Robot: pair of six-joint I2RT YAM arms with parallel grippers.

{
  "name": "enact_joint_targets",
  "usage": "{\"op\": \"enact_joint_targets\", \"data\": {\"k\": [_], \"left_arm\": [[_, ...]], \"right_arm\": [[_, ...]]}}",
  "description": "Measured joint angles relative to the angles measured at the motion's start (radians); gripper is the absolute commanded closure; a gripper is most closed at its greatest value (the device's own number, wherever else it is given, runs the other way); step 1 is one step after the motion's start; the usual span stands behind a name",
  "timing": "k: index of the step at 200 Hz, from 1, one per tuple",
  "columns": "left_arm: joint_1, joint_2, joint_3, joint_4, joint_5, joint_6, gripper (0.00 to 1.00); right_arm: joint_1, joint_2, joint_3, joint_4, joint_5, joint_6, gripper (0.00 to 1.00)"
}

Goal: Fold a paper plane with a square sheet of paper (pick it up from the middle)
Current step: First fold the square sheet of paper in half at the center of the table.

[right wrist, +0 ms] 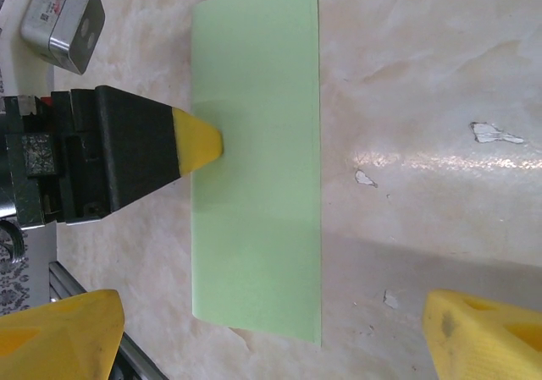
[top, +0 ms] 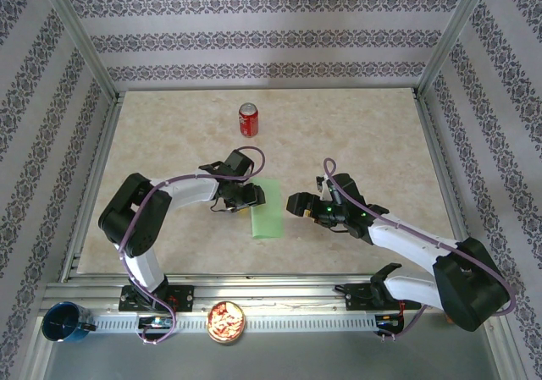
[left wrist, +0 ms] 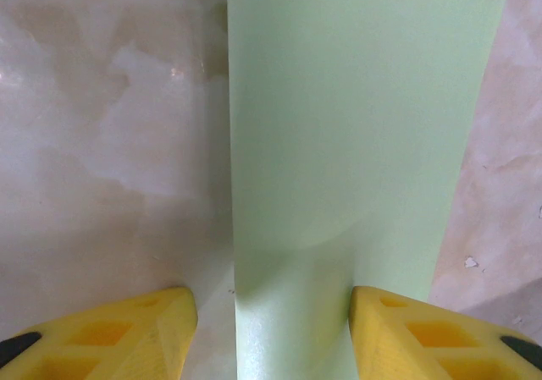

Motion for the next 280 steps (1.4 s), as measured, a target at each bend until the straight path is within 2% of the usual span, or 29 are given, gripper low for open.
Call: {"op": "enact_joint_targets", "data": {"k": [101, 280], "left_arm": [[-0.02, 0.043, 0.071, -0.089, -0.04, 0.013, 0.46], [-0.033, 0.063, 0.101, -0.126, -0.065, 0.025, 0.44]], "right_arm": [[0.0, 0.0, 0.001, -0.034, 0.026, 0.002, 0.08], [0.0, -0.035, 0.0, -0.047, 0.055, 0.023, 0.08]]}}
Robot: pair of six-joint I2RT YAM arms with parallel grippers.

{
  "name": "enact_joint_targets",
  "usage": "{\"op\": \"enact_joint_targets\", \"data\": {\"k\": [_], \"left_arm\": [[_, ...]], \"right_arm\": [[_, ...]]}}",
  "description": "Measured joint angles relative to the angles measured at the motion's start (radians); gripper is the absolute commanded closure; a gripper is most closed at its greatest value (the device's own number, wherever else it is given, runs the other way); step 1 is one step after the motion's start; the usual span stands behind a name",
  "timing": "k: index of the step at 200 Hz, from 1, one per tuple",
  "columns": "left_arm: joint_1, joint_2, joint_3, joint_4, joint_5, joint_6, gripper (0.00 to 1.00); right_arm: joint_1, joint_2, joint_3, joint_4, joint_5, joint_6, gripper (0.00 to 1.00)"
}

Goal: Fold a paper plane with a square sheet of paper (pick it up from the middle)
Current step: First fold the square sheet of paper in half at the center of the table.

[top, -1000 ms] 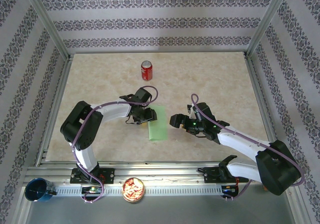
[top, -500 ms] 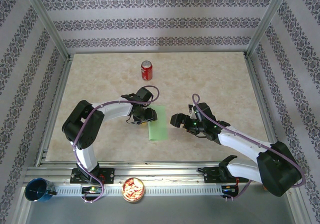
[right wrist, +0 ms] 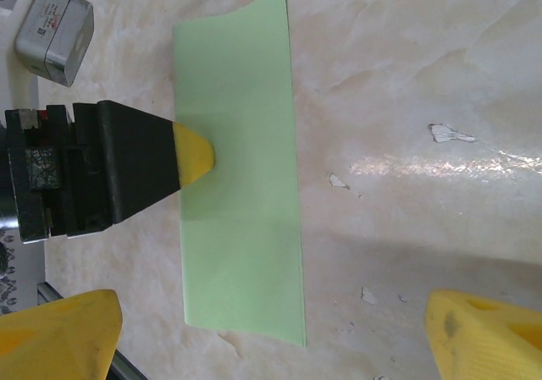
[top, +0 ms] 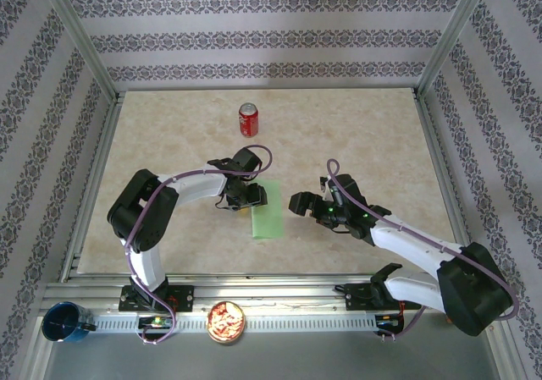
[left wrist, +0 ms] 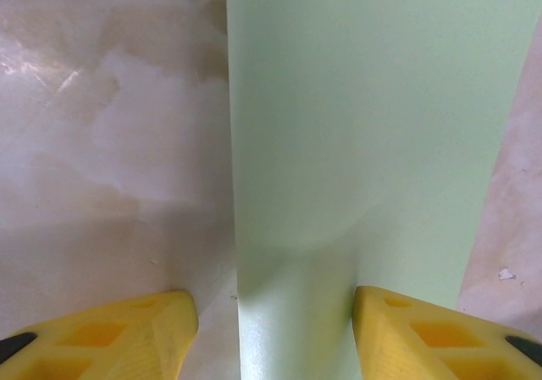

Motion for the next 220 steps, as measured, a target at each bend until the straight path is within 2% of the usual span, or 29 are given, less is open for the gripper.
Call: {"op": "enact_joint_targets", "data": {"k": [220], "left_arm": [[-0.012, 0.02, 0.022, -0.023, -0.022, -0.026, 0.45]], "right_arm": [[0.0, -0.009, -0.008, -0.002, 0.006, 0.0, 0.08]]}}
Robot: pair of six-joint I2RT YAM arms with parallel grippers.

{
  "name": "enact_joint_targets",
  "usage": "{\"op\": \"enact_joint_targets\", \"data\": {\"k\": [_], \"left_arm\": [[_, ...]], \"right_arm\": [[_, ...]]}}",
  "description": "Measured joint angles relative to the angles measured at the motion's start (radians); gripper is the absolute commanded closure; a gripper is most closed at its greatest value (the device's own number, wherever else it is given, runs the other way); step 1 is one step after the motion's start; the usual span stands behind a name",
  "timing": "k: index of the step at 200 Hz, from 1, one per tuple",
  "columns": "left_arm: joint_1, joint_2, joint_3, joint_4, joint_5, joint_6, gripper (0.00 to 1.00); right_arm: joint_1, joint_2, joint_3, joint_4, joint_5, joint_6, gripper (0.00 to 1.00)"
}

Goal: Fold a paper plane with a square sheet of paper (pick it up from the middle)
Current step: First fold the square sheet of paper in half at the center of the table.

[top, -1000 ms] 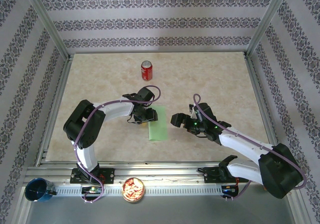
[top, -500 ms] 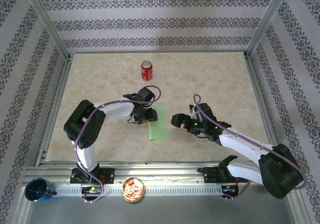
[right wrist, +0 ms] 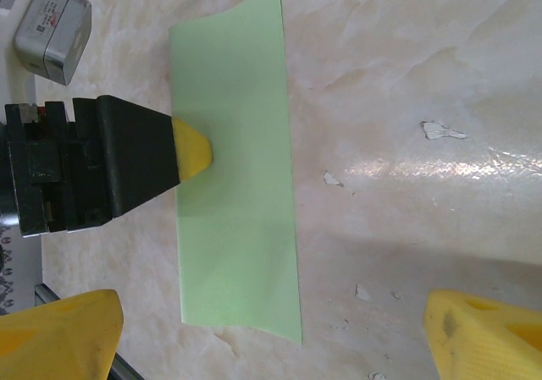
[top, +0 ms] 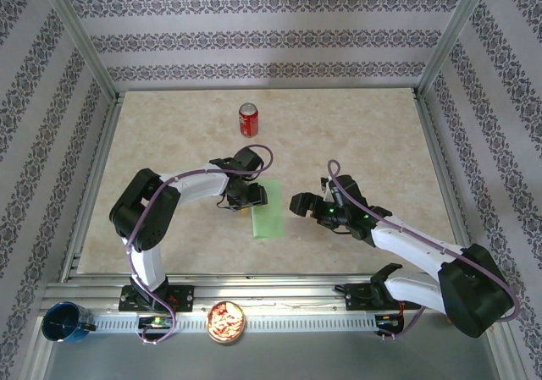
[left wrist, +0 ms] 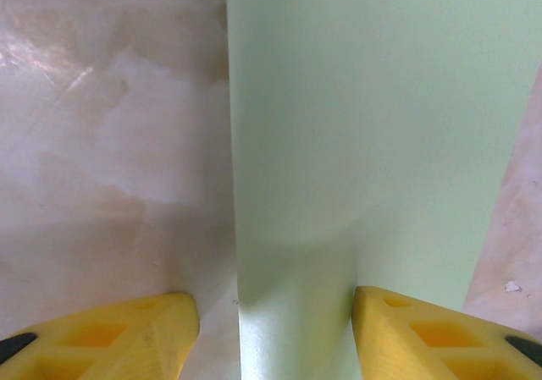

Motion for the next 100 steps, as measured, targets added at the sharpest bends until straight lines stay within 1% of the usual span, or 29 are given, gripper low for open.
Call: {"op": "enact_joint_targets", "data": {"k": [100], "left_arm": [[-0.008, 0.013, 0.009, -0.013, -0.019, 0.015, 0.45]], "right_arm": [[0.0, 0.0, 0.0, 0.0, 0.0, 0.0, 0.08]]}}
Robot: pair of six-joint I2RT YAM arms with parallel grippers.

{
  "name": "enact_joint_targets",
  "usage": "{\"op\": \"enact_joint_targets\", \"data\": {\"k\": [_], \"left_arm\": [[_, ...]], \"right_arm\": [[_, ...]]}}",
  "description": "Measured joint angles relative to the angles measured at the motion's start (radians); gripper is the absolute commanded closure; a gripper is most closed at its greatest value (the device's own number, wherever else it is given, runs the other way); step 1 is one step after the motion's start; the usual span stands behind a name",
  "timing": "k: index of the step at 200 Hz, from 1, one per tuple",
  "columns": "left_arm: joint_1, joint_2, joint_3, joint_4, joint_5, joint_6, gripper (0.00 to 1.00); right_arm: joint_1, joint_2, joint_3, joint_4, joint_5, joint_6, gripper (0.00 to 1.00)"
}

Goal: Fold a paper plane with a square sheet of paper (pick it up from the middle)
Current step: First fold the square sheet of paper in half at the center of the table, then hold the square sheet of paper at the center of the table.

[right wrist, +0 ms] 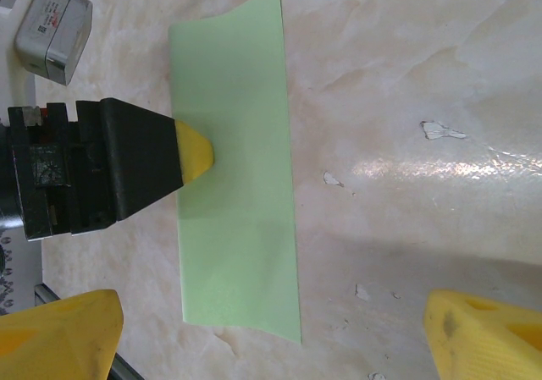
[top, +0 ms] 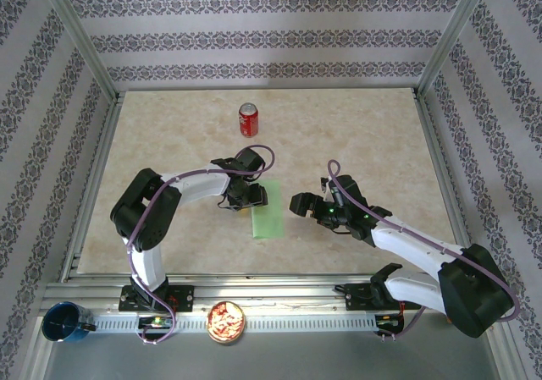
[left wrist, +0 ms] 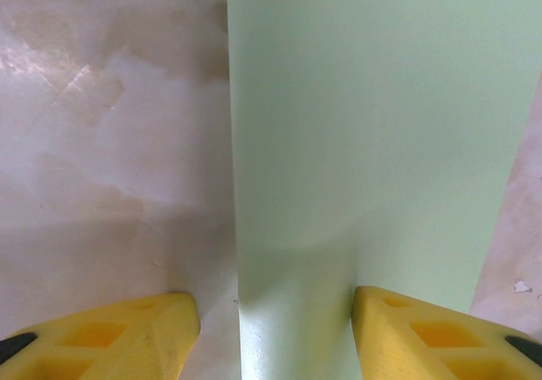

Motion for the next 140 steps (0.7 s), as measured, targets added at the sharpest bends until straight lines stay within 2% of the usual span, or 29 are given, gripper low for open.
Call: {"op": "enact_joint_targets", "data": {"k": [22, 39, 65, 78, 101, 115, 140], "left_arm": [[0.0, 0.001, 0.002, -0.002, -0.001, 0.004, 0.45], [0.0, 0.001, 0.002, -0.002, -0.001, 0.005, 0.45], [-0.001, 0.001, 0.002, -0.002, 0.0, 0.005, 0.45], [-0.001, 0.001, 0.002, -0.002, 0.0, 0.005, 0.45], [-0.001, 0.001, 0.002, -0.002, 0.0, 0.005, 0.45], [-0.001, 0.002, 0.002, -0.002, 0.0, 0.005, 0.45], [-0.001, 0.003, 0.002, -0.002, 0.0, 0.004, 0.45]], "right_arm": [[0.0, 0.0, 0.0, 0.001, -0.001, 0.0, 0.11], [0.0, 0.0, 0.0, 0.007, -0.002, 0.001, 0.2], [0.0, 0.019, 0.0, 0.033, -0.01, 0.001, 0.47], [0.0, 0.05, 0.001, 0.055, -0.016, 0.001, 0.66], [0.0, 0.145, 0.027, 0.069, -0.043, 0.001, 0.93], [0.005, 0.215, 0.063, 0.069, -0.062, -0.003, 1.0], [0.023, 0.322, 0.154, 0.053, -0.073, -0.035, 1.0]]}}
